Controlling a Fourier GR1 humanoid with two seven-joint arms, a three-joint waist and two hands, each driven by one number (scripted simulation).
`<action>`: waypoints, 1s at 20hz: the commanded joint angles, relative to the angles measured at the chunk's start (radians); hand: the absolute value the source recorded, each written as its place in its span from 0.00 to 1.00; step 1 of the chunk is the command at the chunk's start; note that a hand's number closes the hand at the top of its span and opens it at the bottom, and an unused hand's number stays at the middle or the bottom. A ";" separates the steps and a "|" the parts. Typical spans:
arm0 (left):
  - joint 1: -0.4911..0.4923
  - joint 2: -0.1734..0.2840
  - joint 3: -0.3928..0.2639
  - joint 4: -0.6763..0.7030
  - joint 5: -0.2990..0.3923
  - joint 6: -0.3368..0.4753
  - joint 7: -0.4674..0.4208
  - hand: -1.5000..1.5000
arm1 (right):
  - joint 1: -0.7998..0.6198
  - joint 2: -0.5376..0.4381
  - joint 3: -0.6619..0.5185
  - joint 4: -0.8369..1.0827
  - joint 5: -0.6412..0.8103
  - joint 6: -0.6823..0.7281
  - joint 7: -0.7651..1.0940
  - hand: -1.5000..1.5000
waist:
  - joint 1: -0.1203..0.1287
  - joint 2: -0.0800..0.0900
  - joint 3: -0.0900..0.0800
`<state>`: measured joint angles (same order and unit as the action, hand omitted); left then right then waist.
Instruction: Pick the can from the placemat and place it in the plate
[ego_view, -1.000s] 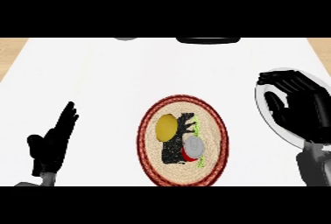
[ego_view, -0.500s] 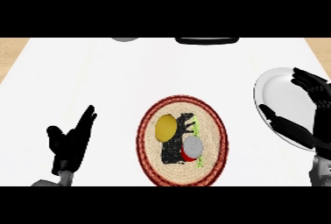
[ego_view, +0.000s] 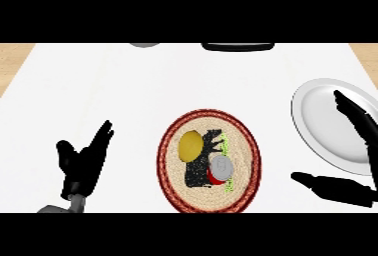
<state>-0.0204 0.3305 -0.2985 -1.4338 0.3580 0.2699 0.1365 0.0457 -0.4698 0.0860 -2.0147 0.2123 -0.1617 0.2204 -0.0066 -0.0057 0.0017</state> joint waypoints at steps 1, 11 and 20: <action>-0.003 -0.024 -0.027 0.015 -0.009 -0.002 0.024 0.50 | 0.002 -0.120 0.066 -0.092 0.043 0.147 0.198 0.00 | -0.001 0.003 -0.005; -0.003 -0.033 -0.010 0.037 -0.019 -0.051 0.023 0.50 | -0.268 0.007 0.353 -0.118 0.230 0.273 0.674 0.00 | 0.022 0.007 -0.003; -0.047 -0.085 0.030 0.084 -0.058 -0.045 0.034 0.50 | -0.275 0.153 0.448 -0.021 0.363 0.322 0.745 0.00 | 0.004 0.006 -0.002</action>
<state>-0.0156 0.2911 -0.2655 -1.4279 0.3134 0.2250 0.1402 -0.2487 -0.3577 0.4972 -2.0651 0.5406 0.1400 0.9434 0.0063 -0.0044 0.0044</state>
